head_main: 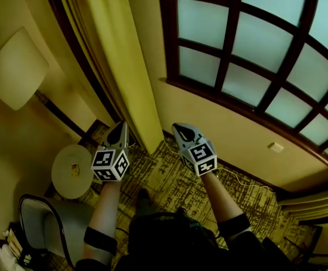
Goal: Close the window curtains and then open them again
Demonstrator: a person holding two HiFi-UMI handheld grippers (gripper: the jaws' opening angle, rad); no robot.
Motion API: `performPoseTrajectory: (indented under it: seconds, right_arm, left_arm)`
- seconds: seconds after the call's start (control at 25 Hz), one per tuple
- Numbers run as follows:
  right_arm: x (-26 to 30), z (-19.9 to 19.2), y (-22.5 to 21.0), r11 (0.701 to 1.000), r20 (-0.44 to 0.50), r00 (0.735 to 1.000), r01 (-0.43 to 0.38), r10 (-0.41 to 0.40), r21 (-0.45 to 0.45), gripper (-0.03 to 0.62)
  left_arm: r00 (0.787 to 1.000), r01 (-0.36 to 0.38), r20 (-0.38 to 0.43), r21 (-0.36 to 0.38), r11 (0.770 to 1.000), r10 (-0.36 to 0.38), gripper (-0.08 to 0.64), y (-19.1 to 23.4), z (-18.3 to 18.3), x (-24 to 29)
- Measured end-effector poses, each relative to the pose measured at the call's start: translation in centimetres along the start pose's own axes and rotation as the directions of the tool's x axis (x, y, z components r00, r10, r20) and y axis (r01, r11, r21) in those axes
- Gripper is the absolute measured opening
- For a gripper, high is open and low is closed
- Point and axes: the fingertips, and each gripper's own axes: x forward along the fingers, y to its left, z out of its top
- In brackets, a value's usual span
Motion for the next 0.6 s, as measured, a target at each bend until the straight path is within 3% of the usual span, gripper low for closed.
performPoseTrajectory:
  seconds: [0.52,0.6]
  right_arm:
    - [8.0,1.3,-2.9,0.996,-0.021,0.996,0.089,-0.089,0.000,0.000]
    - [9.3,1.3,-3.1,0.995,-0.027,0.995,0.095,-0.095,0.000,0.000]
  left_arm:
    - [0.994,0.099,0.032,0.021,0.995,-0.100,0.000,5.6,3.5,9.5]
    - [0.994,0.105,0.029,0.027,0.994,-0.106,0.066,6.9,4.0,11.0]
